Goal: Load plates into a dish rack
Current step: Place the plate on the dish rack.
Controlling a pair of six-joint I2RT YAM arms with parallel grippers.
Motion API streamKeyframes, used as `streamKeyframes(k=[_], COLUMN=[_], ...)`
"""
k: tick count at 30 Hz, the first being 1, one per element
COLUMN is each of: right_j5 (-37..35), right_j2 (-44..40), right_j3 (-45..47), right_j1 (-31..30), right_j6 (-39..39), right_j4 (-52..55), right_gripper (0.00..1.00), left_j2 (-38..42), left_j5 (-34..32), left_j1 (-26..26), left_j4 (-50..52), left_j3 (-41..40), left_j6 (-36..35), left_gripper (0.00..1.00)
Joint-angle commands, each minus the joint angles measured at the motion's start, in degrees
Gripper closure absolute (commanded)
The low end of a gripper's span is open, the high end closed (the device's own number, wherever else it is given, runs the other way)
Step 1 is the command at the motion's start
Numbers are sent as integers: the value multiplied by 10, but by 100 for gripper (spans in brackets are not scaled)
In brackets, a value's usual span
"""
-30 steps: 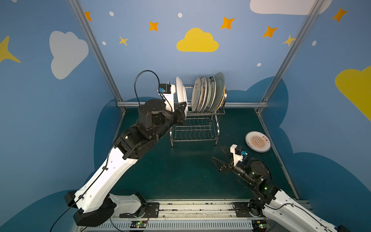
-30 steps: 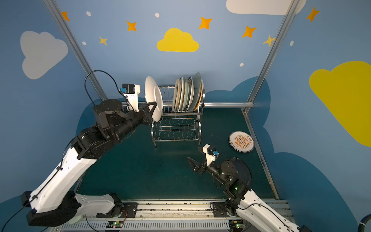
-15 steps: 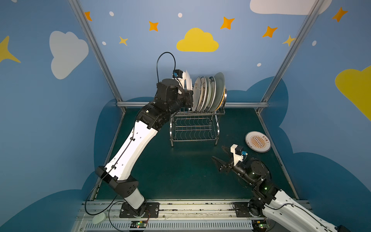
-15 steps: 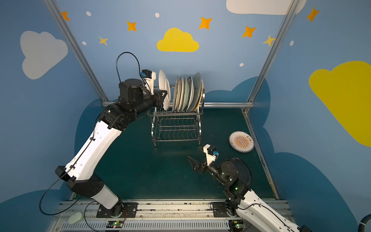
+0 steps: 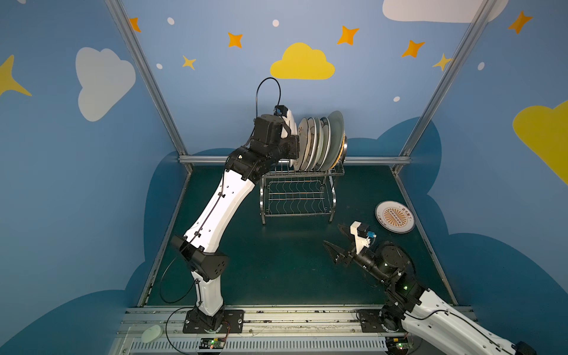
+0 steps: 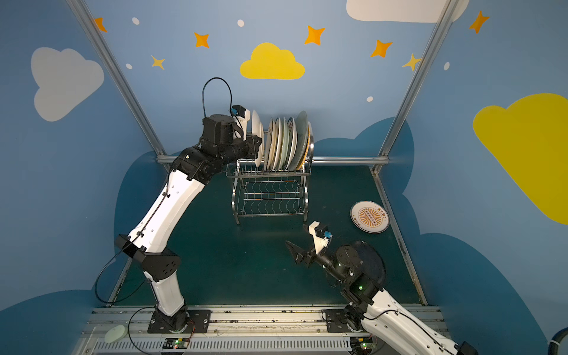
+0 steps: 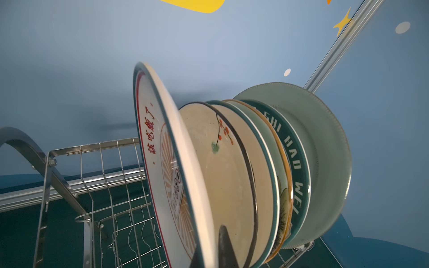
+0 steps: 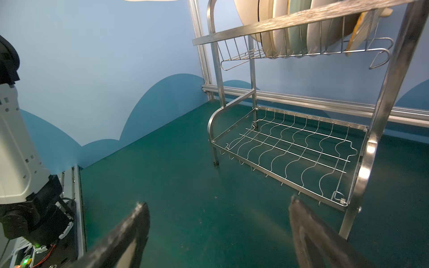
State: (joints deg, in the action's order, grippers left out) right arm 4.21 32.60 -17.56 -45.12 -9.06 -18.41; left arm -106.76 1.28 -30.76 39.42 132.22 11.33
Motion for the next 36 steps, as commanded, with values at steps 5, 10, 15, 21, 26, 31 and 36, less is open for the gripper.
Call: streamKeyframes(k=[5,10,15,21,26,31,36], right_j5=[6,3,0,1,-1,-3,-3], right_j2=[4,4,4,5,6,7,9], right_j3=[-17,-17,-18,-19,-21,-21,-22], right_j1=[-6,-7,-8,-8,-8,-9,-9], right_j6=[3,4,4,3,3,3,3], right_j4=[4,4,8,9,12,14,14], right_gripper=[8,8,8,8,8,8,8], left_j2=[-9,-18,-27,-41,-52,-56,-59], left_j5=[-6,-3,-4,-7,-23,-20,-17], left_j1=[8,11,11,11,11,11,11], left_j4=[-12,-11,-13,-6,7,9,7], left_j3=[24,23,24,32,42,42,43], left_j6=[-5,-3,-3,-3,-11,-12,-8], left_gripper=[96,96,96,96,92,82,75])
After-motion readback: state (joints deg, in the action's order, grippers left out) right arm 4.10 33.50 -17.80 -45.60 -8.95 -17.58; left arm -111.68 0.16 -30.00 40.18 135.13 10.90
